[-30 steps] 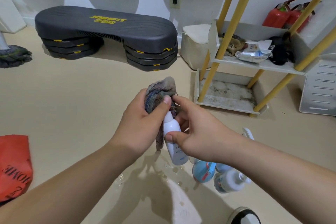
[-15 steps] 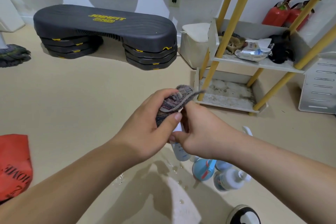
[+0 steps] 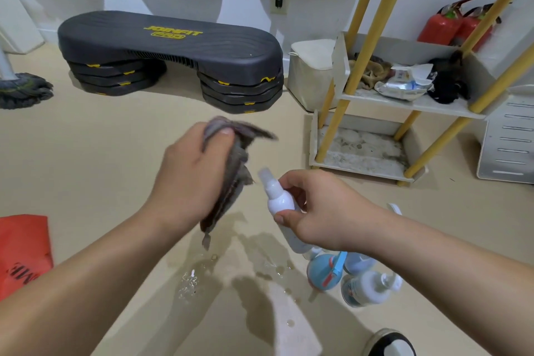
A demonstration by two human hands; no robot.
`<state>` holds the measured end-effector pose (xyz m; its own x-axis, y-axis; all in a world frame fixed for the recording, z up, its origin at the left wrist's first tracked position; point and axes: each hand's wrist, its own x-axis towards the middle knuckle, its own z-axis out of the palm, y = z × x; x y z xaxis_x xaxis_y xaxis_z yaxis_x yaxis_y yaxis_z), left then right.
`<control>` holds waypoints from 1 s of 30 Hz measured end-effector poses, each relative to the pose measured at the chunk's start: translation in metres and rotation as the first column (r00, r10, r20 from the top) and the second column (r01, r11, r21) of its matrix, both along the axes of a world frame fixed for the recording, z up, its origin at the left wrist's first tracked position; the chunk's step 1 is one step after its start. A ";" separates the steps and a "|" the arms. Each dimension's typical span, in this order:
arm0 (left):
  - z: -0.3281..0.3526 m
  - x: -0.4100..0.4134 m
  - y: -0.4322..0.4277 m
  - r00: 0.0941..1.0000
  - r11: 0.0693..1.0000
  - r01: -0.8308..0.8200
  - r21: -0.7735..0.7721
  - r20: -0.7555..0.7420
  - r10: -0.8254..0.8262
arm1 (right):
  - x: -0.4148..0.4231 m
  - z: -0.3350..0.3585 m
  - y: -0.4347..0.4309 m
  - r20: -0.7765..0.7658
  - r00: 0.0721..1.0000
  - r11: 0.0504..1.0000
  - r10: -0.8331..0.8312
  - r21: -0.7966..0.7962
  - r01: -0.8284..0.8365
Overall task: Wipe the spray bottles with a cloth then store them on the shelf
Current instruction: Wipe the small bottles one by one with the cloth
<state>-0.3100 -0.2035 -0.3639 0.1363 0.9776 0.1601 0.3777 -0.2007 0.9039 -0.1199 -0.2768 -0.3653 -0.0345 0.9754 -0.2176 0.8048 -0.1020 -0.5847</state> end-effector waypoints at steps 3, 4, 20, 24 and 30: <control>-0.001 -0.007 0.005 0.985 0.989 -0.028 -0.142 0.163 0.052 | 0.004 -0.002 0.002 -0.019 0.996 0.996 -0.087 -0.006 0.086; -0.004 -0.005 0.001 0.983 0.983 0.028 -0.183 0.185 0.007 | 0.003 -0.002 0.002 -0.033 0.994 0.995 -0.104 -0.001 0.104; -0.024 0.035 -0.050 0.730 0.441 0.514 -0.736 0.645 0.225 | 0.005 -0.002 0.011 -0.599 0.657 0.865 -0.458 -0.132 0.484; -0.021 0.032 -0.041 0.817 0.457 0.395 -0.797 0.532 0.222 | 0.006 0.004 0.008 -0.595 0.711 0.917 -0.374 -0.119 0.382; -0.018 0.028 -0.039 0.881 0.384 0.356 -0.852 0.443 0.167 | 0.010 0.007 0.010 -0.669 0.655 0.925 -0.352 -0.141 0.353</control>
